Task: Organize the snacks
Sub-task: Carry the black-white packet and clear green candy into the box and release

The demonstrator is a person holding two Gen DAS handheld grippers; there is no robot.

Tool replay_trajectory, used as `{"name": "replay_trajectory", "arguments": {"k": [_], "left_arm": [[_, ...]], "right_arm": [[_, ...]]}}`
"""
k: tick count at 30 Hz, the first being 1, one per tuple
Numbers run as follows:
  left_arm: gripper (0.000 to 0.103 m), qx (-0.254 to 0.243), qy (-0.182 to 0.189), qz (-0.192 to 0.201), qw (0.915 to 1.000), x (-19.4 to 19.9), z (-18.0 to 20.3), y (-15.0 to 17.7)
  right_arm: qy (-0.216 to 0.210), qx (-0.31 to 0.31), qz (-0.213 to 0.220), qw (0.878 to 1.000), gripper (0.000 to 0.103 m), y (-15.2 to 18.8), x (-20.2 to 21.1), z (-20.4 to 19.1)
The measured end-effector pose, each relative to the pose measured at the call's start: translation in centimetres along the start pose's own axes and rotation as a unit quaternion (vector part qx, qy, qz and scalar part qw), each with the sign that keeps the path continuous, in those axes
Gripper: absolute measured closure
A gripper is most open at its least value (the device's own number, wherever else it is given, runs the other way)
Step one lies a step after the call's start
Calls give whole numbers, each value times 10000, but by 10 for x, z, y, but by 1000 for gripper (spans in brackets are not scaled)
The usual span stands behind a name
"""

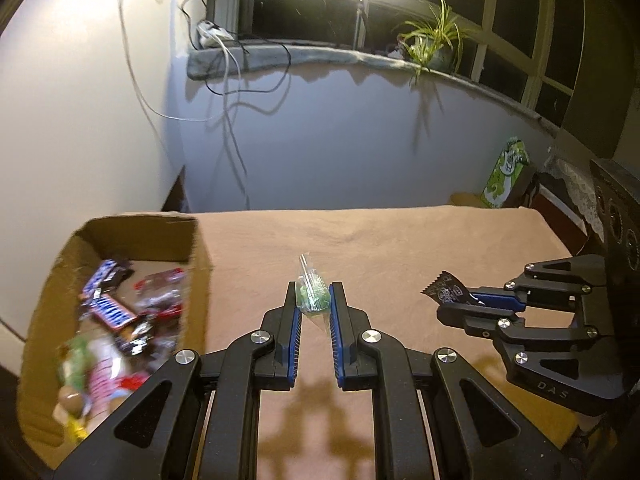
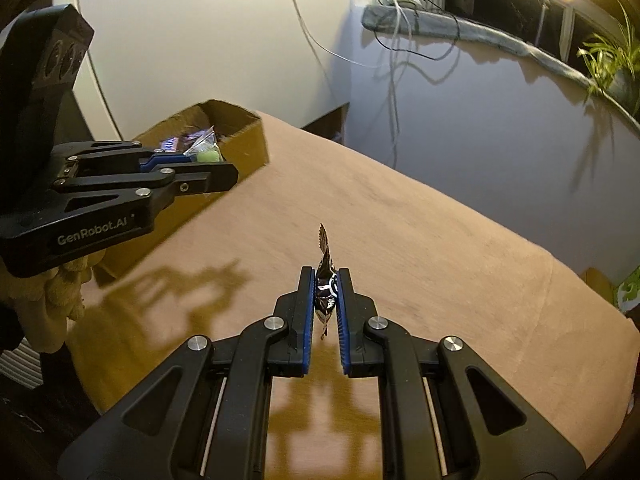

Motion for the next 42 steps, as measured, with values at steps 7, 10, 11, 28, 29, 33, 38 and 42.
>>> {"name": "replay_trajectory", "arguments": {"k": [7,10,11,28,29,33,38,42], "left_arm": [[91,66,-122,140,9998,29,-18,10],[91,120,-186,188,9996,40,-29,14],[91,143,-201,200,9995,43,-33,15],[91,464,-479,272,9974,74,-99,37],[91,476,-490,273,9973,75,-101,37],[91,519,-534,266,9969,75,-114,40],[91,594,-546,260,9964,74,-124,40],[91,630,-573,235,9961,71,-130,40]], "right_arm": [[-122,166,69,9998,93,-19,2,-34],[-172,242,81,9995,93,-26,1,-49],[-194,269,87,9994,93,-29,0,-54],[-559,611,41,9966,93,-78,-37,-123],[-570,618,36,9965,93,-81,-40,-126],[-630,644,21,9959,93,-91,-51,-136],[-674,739,-22,9950,93,-102,-63,-145],[-727,765,-60,9944,92,-109,-75,-151]]}}
Point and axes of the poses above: each gripper's, at about its wrist camera, not at the fingertips, and x roughly against the way its jaws point, z to its right, y to its underside, the point moved 3 cm from there along -x, roughly the way its jaws point, and after that the axes turned 2 degrees about x, right-handed, at the moved point
